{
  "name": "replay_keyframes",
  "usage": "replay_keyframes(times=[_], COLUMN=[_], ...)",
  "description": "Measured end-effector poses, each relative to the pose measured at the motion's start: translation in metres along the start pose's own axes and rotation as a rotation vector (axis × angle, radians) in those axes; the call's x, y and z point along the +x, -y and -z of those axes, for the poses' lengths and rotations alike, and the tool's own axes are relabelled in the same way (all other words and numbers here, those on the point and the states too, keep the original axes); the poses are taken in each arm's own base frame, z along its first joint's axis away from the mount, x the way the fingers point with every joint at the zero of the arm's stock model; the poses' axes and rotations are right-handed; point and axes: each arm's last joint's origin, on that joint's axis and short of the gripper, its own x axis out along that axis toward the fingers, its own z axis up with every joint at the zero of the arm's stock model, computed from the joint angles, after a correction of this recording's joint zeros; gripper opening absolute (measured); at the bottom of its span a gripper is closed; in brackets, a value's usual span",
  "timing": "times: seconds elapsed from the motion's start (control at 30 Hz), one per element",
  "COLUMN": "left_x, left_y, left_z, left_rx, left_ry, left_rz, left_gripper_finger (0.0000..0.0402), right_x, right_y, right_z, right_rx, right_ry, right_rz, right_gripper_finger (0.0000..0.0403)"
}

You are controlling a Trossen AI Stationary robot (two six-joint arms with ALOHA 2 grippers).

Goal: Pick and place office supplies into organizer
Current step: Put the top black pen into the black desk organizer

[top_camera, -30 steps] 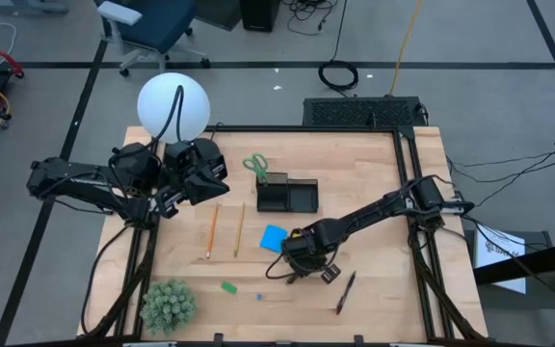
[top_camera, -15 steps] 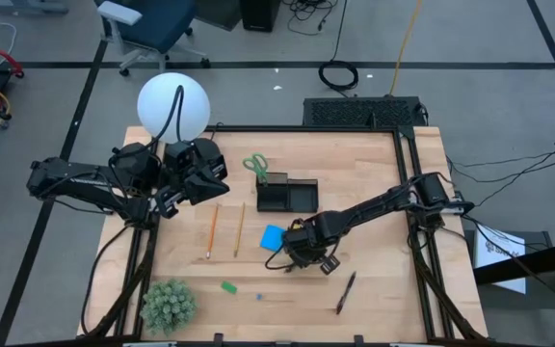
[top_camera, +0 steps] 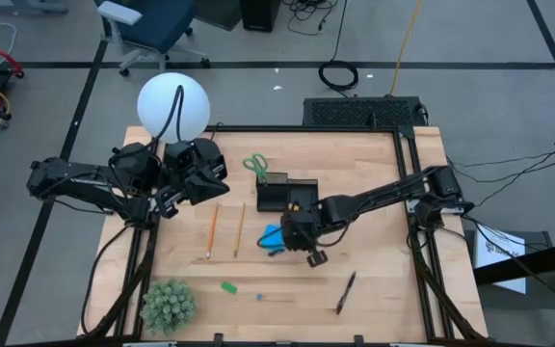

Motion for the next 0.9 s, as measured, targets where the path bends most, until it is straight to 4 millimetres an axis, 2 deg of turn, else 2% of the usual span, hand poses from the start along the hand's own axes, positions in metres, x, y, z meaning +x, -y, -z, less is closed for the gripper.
replay_keyframes(times=[0.3, 0.6, 0.9], left_x=[0.0, 0.0, 0.0], left_y=[0.0, 0.0, 0.0], left_z=[0.0, 0.0, 0.0], left_rx=[0.0, -0.001, -0.002], left_ry=[-0.001, -0.002, -0.003], left_rz=[0.0, -0.001, -0.002], left_gripper_finger=[0.0021, 0.0021, 0.0021], right_x=[-0.017, -0.025, -0.039], right_y=[0.017, 0.038, 0.071], right_z=[-0.018, -0.028, -0.036], right_rx=[0.2, 0.345, 0.493], right_ry=[0.234, 0.403, 0.615], right_rz=[0.041, 0.058, 0.085], right_gripper_finger=[0.0024, 0.0023, 0.0023])
